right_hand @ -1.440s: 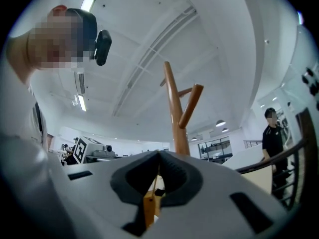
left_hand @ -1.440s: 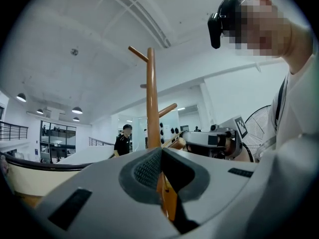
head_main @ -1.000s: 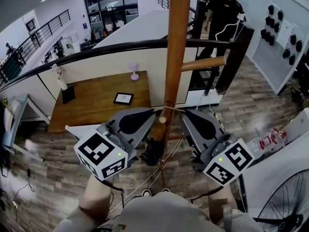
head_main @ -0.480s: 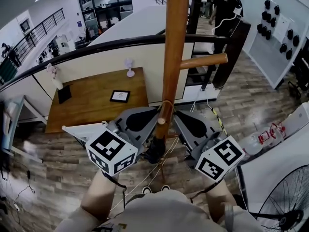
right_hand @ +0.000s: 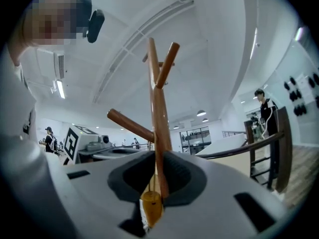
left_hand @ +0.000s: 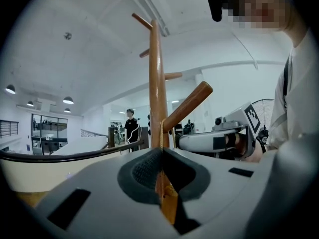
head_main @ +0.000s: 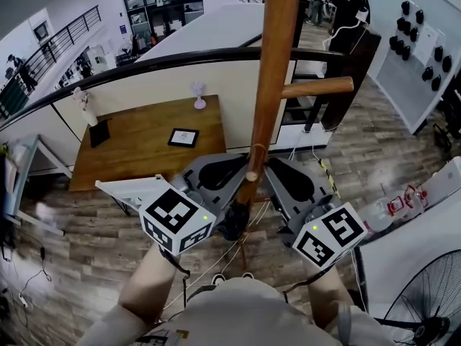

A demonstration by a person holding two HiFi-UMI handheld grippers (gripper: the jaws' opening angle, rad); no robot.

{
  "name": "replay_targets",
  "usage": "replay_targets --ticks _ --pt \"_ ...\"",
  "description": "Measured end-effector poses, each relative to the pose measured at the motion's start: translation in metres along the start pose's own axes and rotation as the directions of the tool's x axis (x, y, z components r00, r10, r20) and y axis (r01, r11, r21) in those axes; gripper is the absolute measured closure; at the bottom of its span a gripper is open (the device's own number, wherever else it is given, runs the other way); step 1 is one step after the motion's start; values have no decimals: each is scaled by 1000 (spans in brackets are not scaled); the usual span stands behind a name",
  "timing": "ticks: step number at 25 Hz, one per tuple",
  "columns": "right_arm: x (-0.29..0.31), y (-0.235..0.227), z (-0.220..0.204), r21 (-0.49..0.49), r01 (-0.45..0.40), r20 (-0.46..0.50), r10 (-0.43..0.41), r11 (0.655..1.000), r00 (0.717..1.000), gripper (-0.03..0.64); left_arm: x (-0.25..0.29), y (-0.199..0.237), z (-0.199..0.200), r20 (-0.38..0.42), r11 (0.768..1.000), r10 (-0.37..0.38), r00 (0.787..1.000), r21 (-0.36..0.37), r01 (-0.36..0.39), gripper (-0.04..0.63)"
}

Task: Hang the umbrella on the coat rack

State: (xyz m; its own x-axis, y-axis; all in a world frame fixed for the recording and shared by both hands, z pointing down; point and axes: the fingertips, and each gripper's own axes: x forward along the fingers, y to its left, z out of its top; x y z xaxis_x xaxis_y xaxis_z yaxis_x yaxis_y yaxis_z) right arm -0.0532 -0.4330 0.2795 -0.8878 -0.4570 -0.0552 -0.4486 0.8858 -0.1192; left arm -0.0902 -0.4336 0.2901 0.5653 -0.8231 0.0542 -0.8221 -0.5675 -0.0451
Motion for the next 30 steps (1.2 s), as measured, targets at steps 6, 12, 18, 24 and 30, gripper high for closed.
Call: replay_targets --ticks 6,12,18,24,30 --pt "-12 9 9 -8 -14 38 14 1000 999 563 -24 11 8 50 997 76 996 18 -77 581" --pt "-8 30 1 -28 -84 6 84 996 996 571 -45 22 -1 37 985 174 984 6 -175 583" --pt "3 54 -10 -14 -154 -23 153 988 988 577 -78 30 -16 28 964 265 964 -15 -265 583" --pt "14 77 -40 7 -202 -72 202 979 977 592 -111 42 -51 -39 933 358 933 -22 -359 583" --pt "24 100 -68 18 -260 -146 260 965 954 614 -141 44 -81 -96 910 409 907 -34 -414 584"
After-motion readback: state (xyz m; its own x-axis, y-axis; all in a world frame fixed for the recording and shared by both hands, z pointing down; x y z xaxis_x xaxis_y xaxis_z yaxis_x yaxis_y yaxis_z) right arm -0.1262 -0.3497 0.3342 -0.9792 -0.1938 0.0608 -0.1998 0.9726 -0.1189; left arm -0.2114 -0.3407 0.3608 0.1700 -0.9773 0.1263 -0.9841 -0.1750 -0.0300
